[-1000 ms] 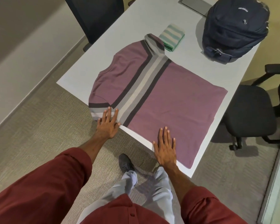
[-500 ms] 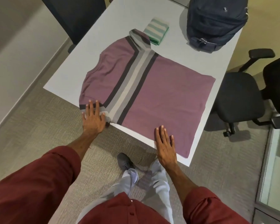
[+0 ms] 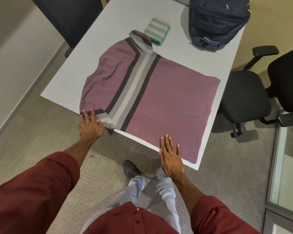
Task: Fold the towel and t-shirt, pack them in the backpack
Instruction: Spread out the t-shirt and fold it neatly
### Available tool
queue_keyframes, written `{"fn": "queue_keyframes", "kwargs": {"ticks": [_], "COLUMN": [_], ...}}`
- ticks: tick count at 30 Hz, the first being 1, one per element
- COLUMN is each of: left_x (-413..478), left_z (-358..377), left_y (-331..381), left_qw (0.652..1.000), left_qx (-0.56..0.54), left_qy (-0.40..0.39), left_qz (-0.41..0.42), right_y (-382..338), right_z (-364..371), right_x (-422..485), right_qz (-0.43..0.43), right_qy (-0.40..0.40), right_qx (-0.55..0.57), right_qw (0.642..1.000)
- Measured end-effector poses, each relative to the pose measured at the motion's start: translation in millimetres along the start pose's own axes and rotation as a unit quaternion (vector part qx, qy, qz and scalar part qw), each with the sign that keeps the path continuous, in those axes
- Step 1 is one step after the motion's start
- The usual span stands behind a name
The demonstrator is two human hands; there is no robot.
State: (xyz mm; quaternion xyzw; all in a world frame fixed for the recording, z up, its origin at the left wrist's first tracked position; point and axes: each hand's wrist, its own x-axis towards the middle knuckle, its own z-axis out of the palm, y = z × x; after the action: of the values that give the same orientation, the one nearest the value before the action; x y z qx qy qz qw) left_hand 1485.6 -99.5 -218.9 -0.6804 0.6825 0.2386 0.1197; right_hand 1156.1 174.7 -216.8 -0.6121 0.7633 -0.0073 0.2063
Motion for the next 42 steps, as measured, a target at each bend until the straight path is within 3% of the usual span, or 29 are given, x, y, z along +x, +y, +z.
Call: {"fn": "queue_keyframes", "kwargs": {"ticks": [3, 6, 10, 13, 20, 26, 30, 38, 42], "left_x": [0.3, 5.7, 5.3, 7.7, 14.4, -1.5, 1.5, 39.6, 63.2], "left_z": [0.3, 0.2, -11.8, -19.8, -27.7, -47.3, -75.8, -125.4, -131.4], "left_y": [1.3, -4.3, -4.5, -0.7, -1.1, 26.8, 55.3, 109.5, 120.5], "left_qw": [0.996, 0.991, 0.985, 0.974, 0.955, 0.939, 0.937, 0.86, 0.849], "left_qx": [-0.055, -0.105, -0.14, -0.171, -0.202, -0.233, -0.246, -0.426, -0.447], "left_qy": [0.073, 0.076, 0.102, 0.129, 0.082, 0.175, 0.194, 0.207, 0.173], "left_qz": [-0.012, -0.022, -0.013, -0.08, -0.202, -0.181, -0.155, -0.193, -0.224], "right_y": [-0.7, 3.5, 12.7, 19.7, 37.1, 44.0, 41.6, 75.8, 96.0], "right_z": [-4.6, -5.9, -1.1, 1.5, -10.6, -28.5, -56.6, -105.3, -106.0], "right_x": [3.4, 7.7, 7.6, 0.3, -7.3, 8.1, 24.2, 56.9, 71.4], "right_qz": [0.002, 0.025, -0.005, -0.003, 0.058, 0.082, 0.132, 0.213, 0.135], "right_qy": [0.016, 0.035, 0.033, 0.029, 0.035, 0.071, 0.131, 0.142, 0.098], "right_qx": [-0.011, -0.02, -0.067, -0.088, -0.083, -0.079, -0.022, 0.034, 0.034], "right_qw": [1.0, 0.999, 0.997, 0.996, 0.994, 0.991, 0.982, 0.966, 0.985]}}
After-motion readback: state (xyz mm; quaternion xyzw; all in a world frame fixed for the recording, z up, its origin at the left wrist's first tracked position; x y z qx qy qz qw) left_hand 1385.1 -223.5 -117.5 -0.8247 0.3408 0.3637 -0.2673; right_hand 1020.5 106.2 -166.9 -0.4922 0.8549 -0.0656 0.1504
